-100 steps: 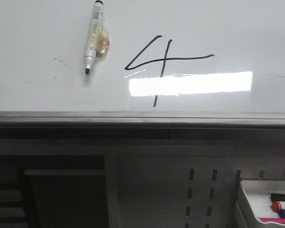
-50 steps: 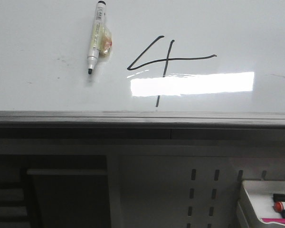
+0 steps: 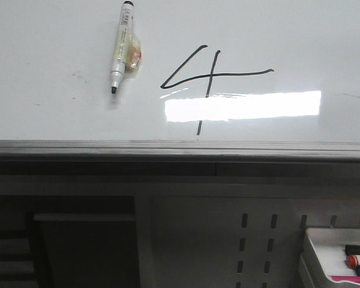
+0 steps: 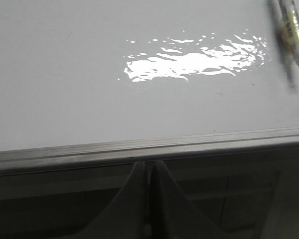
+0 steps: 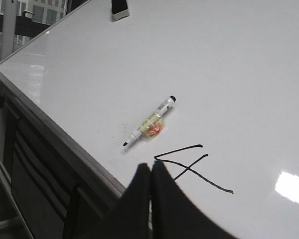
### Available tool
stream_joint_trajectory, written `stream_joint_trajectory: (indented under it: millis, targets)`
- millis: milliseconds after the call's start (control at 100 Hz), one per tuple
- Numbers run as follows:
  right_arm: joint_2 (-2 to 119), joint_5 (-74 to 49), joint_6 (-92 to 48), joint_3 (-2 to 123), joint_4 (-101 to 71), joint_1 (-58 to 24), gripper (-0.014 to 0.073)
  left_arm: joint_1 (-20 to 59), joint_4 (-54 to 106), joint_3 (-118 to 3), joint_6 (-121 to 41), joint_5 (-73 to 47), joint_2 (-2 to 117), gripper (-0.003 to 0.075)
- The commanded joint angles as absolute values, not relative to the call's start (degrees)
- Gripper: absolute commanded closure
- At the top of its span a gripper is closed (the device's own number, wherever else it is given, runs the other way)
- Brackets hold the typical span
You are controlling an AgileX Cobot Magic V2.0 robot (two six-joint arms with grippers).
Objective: Write number 4 on whiteboard
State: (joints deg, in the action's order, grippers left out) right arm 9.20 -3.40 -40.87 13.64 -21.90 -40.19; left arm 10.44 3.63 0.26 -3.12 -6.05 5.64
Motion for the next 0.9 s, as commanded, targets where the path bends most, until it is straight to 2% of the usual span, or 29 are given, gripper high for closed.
stream_joint_trajectory:
  millis: [0, 370, 610, 890]
  targets:
    - [9.8, 1.0, -40.9, 15.2, -22.2, -39.8, 0.0658, 10.1, 2.1, 1.6, 0.0, -1.1, 4.6, 0.0741]
    - [9.8, 1.0, -40.9, 15.2, -22.2, -39.8, 0.0658, 10.1, 2.6, 2.2, 0.0, -13.2, 2.3, 0.0741]
    - [9.8, 1.0, -40.9, 15.2, -22.2, -39.8, 0.0658, 10.1, 8.8, 2.2, 0.0, -17.3, 2.3, 0.0741]
    - [9.8, 1.0, -40.9, 15.2, -22.2, -39.8, 0.0658, 10.1, 8.9, 2.2, 0.0, -17.3, 2.3, 0.0741]
